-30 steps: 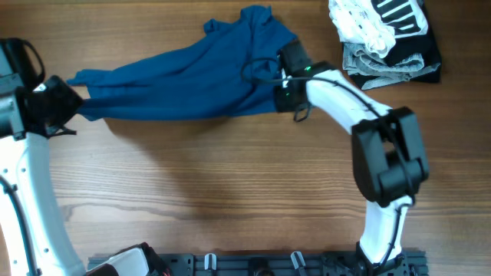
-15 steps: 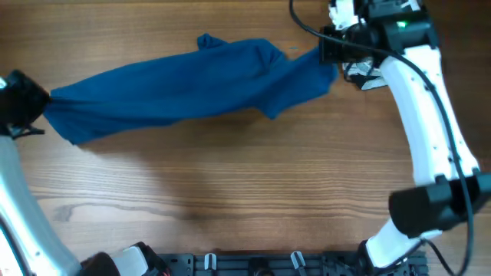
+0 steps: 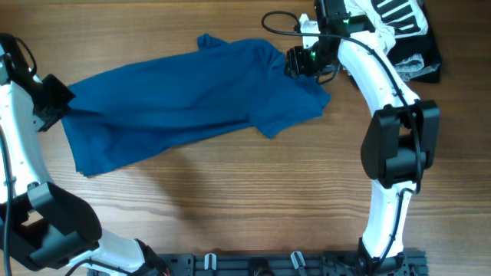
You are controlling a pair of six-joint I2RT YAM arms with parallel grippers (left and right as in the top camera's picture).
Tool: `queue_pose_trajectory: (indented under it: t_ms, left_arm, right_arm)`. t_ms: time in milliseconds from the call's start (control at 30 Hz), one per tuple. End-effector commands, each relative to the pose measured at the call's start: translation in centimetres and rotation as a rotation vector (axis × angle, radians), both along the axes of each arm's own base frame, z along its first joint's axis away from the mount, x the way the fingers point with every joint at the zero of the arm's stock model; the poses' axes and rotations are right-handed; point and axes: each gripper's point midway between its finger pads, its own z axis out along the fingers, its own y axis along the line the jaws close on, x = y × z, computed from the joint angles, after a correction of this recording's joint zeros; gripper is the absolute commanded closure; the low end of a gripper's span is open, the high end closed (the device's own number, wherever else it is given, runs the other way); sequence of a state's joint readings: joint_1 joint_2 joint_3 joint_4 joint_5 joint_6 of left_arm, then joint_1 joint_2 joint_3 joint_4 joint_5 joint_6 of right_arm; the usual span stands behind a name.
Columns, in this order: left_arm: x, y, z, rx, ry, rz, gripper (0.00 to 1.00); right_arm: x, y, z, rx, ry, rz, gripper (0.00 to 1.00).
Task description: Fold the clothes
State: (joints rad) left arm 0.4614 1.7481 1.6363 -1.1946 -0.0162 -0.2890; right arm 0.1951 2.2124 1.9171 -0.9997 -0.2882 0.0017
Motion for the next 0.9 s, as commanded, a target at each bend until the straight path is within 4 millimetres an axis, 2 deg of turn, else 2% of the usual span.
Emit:
queue_pose_trajectory:
  t_ms: [0,67,200,267,433,667,733,767,867]
  left_arm:
    - [0.2,0.2,-0.3,0.002,-0.001,-0.016,0.96]
    - [0.2,0.3,-0.3,0.002,-0.001,-0.016,0.96]
    - [0.2,0.3,-0.3,0.002,-0.001,-0.016,0.96]
    - [0.2,0.3,-0.3,0.002,-0.001,-0.016,0.96]
    - [0.2,0.3,-0.3,0.002,-0.001,-0.015,0.96]
    - [0.3,0.3,-0.3,0.003,-0.004,-0.015,0.96]
    - [0.3,0.3,-0.3,0.003,-0.004,-0.016,0.96]
    - [0.3,0.3,-0.3,0.003,-0.003,-0.016,0.96]
    - [0.2,0.2,-0.3,0.001,-0.001,-0.015,0.96]
  right_arm:
    - [-2.2,-0.7,1.3,-0.026,0.051,0.018,0.36]
    - [-4.5,-1.5,-0.4,-0.064,0.149,0.013,0.36]
    - [-6.7,-2.8,-3.3,-0.121,0.249,-0.066,0.37]
    - [-7.0,-2.9,-4.0,-0.125,0.253,-0.068,0.37]
    - [-5.3,-4.8,-4.6,-0.225,0.182,-0.126,0.36]
    - [-7.6,-4.8,-6.3,-0.225,0.257,-0.118,0.37]
    - [-8.1,-4.6,-6.6,-0.215,0.275,-0.114,0.42]
    - [-8.4,-4.3,-6.7,-0.198,0.291,-0.114,0.47]
    - [-8.5,-3.6,-6.3,-0.158,0.297,-0.110,0.70]
